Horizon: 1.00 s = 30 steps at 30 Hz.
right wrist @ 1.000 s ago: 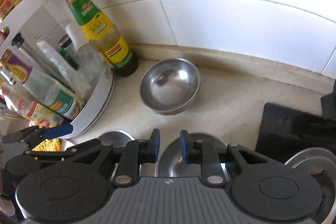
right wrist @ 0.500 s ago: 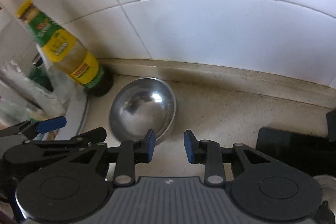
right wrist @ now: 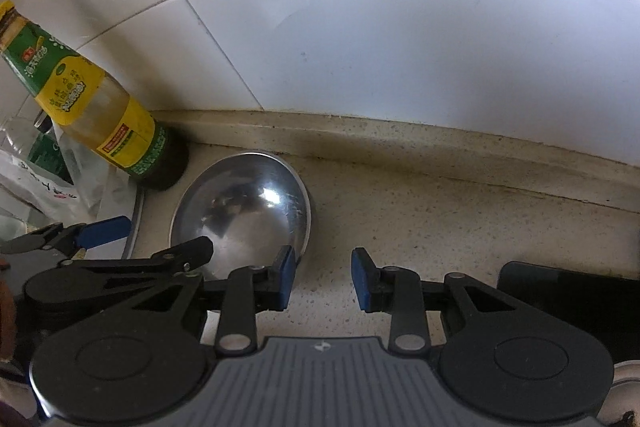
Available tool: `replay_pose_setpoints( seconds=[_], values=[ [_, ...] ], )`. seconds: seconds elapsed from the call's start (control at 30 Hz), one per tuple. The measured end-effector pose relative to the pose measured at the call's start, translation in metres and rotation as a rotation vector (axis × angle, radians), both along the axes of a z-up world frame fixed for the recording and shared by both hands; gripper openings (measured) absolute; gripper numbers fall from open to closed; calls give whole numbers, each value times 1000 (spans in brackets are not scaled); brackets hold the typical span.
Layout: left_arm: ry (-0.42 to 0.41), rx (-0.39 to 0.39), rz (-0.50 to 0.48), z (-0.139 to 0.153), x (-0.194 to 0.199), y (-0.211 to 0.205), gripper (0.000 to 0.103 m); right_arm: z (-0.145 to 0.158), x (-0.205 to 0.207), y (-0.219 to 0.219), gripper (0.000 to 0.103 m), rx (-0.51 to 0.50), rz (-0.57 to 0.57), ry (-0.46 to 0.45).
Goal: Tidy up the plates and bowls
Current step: 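Close both grippers on the rim of the steel bowl beside the bottle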
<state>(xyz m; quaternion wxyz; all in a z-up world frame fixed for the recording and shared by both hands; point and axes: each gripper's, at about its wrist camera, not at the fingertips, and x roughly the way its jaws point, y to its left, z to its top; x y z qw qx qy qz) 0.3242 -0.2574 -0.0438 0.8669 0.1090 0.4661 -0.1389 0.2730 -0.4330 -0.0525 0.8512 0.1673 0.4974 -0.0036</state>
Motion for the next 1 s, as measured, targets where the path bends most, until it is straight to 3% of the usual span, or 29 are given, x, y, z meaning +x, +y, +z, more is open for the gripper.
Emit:
replay_pose_setpoints(
  seconds=[0.77, 0.83, 0.9, 0.97, 1.0],
  values=[
    [-2, 23, -55, -23, 11, -12, 93, -16, 14, 9, 52, 32, 38, 17],
    [23, 43, -73, -30, 13, -17, 81, -22, 15, 7, 49, 51, 36, 35],
    [47, 11, -74, -34, 15, -16, 76, -27, 16, 8, 45, 74, 41, 37],
    [56, -13, -82, -32, 14, -17, 61, -27, 16, 12, 45, 58, 48, 33],
    [61, -19, -92, -30, 13, -18, 49, -26, 16, 13, 45, 55, 52, 30]
  ],
)
